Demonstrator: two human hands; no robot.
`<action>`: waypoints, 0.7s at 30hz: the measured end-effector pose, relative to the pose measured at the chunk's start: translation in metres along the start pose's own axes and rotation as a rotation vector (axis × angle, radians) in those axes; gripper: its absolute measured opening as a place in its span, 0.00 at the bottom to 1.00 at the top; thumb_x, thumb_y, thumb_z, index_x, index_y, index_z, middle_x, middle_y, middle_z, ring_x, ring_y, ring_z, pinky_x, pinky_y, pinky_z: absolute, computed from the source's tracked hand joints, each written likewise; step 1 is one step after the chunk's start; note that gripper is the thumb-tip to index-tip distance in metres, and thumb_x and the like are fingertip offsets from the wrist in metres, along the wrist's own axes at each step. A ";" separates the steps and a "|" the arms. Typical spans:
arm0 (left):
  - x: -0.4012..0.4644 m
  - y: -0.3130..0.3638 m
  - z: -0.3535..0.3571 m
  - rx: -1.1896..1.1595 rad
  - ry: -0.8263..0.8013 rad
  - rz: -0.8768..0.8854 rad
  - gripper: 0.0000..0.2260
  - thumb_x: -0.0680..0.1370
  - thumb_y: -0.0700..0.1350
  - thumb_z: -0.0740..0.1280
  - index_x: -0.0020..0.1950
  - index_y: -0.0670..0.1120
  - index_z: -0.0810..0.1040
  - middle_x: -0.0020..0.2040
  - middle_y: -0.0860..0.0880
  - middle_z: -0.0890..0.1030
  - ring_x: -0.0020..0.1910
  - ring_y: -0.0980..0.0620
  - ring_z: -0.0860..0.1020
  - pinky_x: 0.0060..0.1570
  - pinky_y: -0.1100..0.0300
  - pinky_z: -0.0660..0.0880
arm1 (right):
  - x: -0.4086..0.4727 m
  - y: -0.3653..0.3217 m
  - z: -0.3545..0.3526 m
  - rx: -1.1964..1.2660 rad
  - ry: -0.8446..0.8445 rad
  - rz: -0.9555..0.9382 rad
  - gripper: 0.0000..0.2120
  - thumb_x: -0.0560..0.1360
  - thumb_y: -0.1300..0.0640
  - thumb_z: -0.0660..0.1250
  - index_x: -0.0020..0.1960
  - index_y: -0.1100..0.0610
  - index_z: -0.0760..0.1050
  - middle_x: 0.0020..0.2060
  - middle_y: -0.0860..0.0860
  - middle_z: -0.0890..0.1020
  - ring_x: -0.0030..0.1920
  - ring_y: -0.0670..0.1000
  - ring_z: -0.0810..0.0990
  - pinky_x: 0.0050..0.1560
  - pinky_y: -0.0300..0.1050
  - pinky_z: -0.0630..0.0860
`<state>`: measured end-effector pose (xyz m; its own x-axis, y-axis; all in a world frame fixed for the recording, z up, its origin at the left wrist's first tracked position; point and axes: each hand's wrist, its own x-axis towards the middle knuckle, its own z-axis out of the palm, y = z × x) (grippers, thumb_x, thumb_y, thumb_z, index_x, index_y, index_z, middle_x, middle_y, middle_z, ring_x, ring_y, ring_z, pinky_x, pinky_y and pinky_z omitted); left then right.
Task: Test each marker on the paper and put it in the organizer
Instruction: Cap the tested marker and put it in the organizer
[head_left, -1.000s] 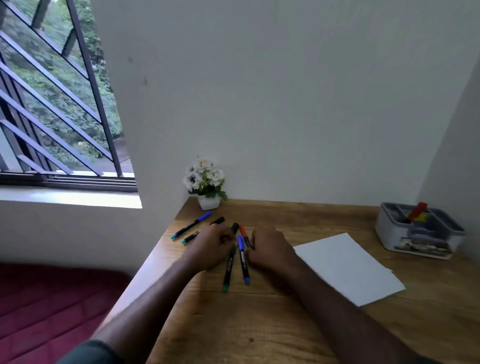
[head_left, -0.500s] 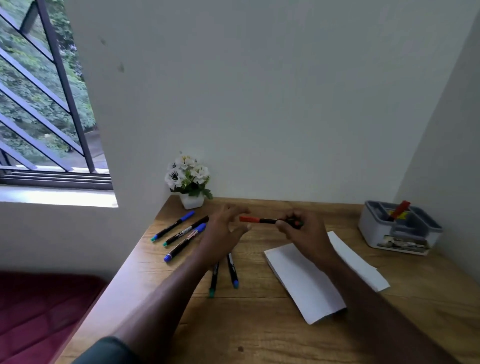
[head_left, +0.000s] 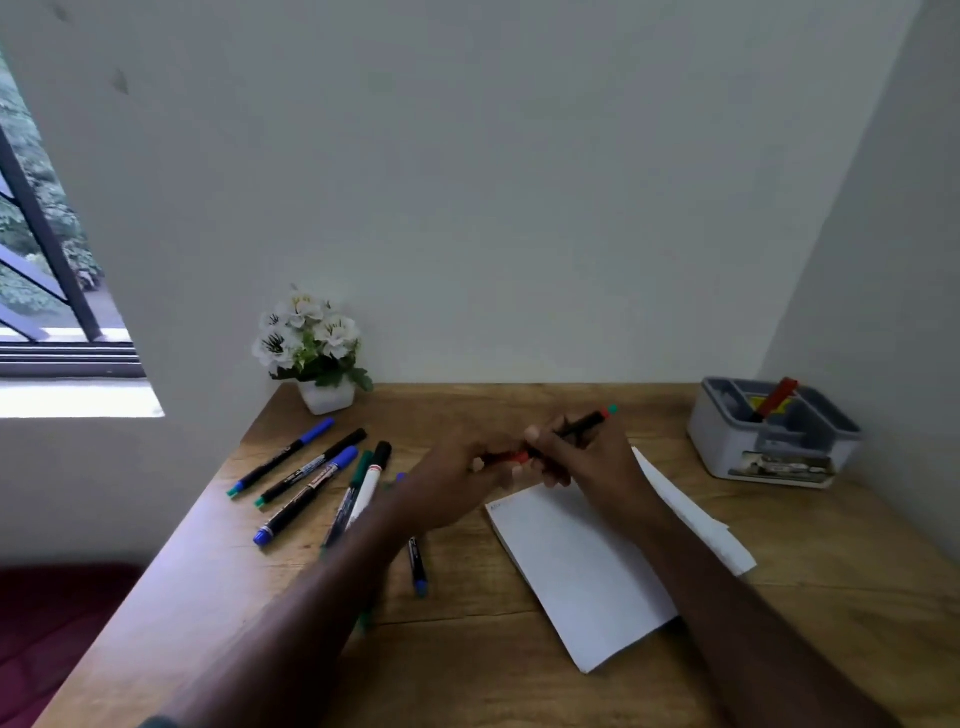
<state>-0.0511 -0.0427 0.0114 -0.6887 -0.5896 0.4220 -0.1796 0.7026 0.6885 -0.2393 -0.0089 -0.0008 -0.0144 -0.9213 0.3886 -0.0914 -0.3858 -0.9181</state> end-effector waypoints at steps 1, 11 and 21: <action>-0.001 0.002 -0.001 -0.034 -0.029 0.006 0.08 0.80 0.37 0.65 0.55 0.43 0.82 0.49 0.53 0.84 0.48 0.54 0.80 0.46 0.61 0.76 | 0.001 0.000 -0.002 0.023 -0.004 0.006 0.17 0.77 0.60 0.71 0.38 0.72 0.74 0.29 0.62 0.79 0.28 0.56 0.76 0.28 0.44 0.70; -0.002 -0.004 -0.027 -0.277 -0.238 -0.101 0.12 0.80 0.38 0.65 0.62 0.39 0.80 0.50 0.31 0.80 0.43 0.43 0.75 0.44 0.55 0.74 | -0.002 -0.006 -0.004 0.195 -0.141 0.025 0.14 0.75 0.55 0.72 0.35 0.61 0.74 0.32 0.62 0.80 0.30 0.58 0.75 0.35 0.48 0.72; -0.004 0.001 -0.030 0.047 -0.162 -0.086 0.08 0.80 0.45 0.67 0.57 0.52 0.82 0.41 0.51 0.83 0.42 0.56 0.80 0.46 0.56 0.77 | -0.009 -0.015 0.000 0.154 -0.064 0.007 0.15 0.74 0.58 0.72 0.34 0.65 0.73 0.30 0.56 0.78 0.31 0.50 0.74 0.34 0.40 0.70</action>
<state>-0.0276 -0.0519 0.0288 -0.7725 -0.5796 0.2596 -0.2732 0.6723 0.6881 -0.2376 0.0057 0.0095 0.0491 -0.9233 0.3809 0.0621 -0.3778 -0.9238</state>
